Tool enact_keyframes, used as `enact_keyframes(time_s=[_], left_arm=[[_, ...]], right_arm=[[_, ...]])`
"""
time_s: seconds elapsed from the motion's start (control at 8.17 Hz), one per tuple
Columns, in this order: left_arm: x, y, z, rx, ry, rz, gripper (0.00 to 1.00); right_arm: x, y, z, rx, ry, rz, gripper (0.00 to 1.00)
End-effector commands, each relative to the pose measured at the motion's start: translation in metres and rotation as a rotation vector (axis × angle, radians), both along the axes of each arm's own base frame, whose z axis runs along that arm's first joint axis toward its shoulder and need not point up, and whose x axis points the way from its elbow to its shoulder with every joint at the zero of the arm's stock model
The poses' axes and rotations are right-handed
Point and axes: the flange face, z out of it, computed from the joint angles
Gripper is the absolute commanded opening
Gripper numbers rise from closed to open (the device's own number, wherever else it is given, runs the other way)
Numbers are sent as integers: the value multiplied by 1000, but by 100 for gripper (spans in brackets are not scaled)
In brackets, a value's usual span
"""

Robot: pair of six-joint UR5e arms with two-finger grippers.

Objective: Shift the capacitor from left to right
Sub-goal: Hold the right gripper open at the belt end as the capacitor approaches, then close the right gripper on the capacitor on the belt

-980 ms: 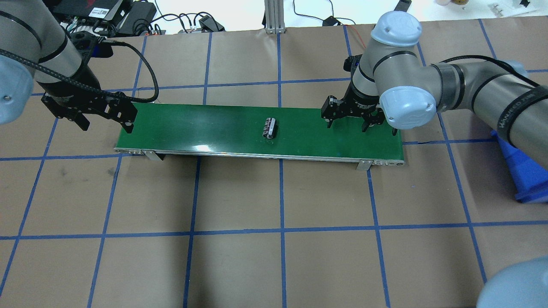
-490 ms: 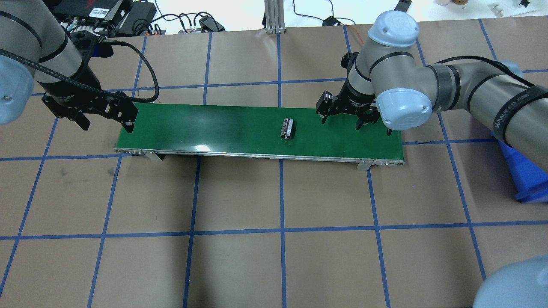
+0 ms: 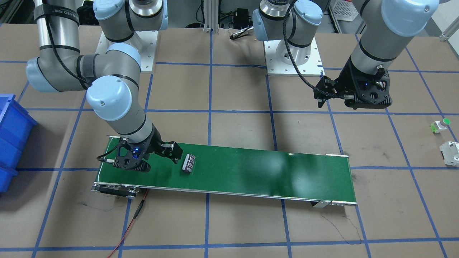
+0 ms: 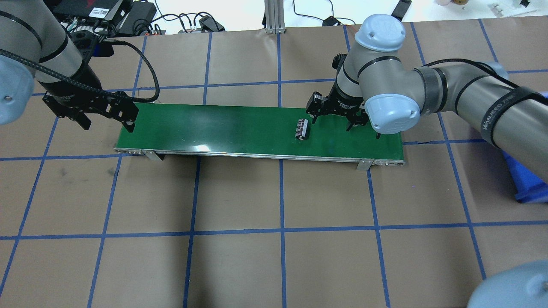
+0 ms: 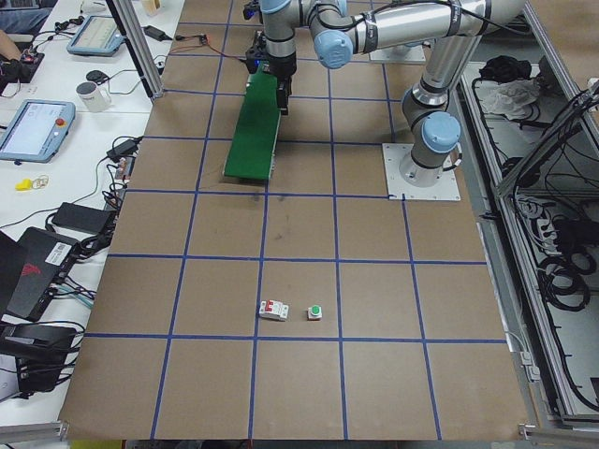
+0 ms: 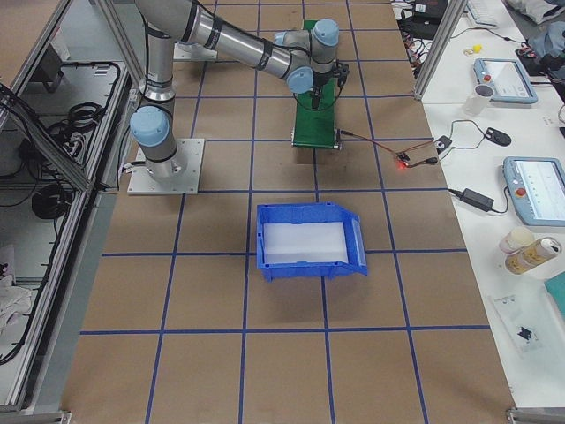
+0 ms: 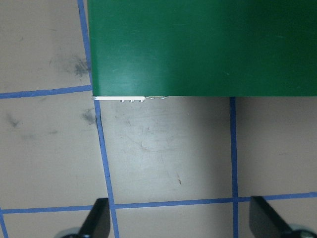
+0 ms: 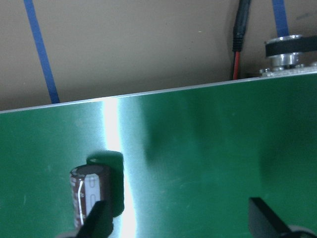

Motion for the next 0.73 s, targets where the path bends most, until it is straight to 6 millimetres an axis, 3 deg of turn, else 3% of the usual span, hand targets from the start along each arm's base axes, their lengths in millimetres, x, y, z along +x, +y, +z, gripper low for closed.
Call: enact_keyframes(time_s=[0.0, 0.61], left_arm=[[0, 0, 1, -4, -1, 0, 100], [0, -1, 0, -5, 5, 3, 100]], right_arm=[[10, 3, -5, 10, 9, -11, 99], [3, 1, -18, 17, 84, 52, 83]])
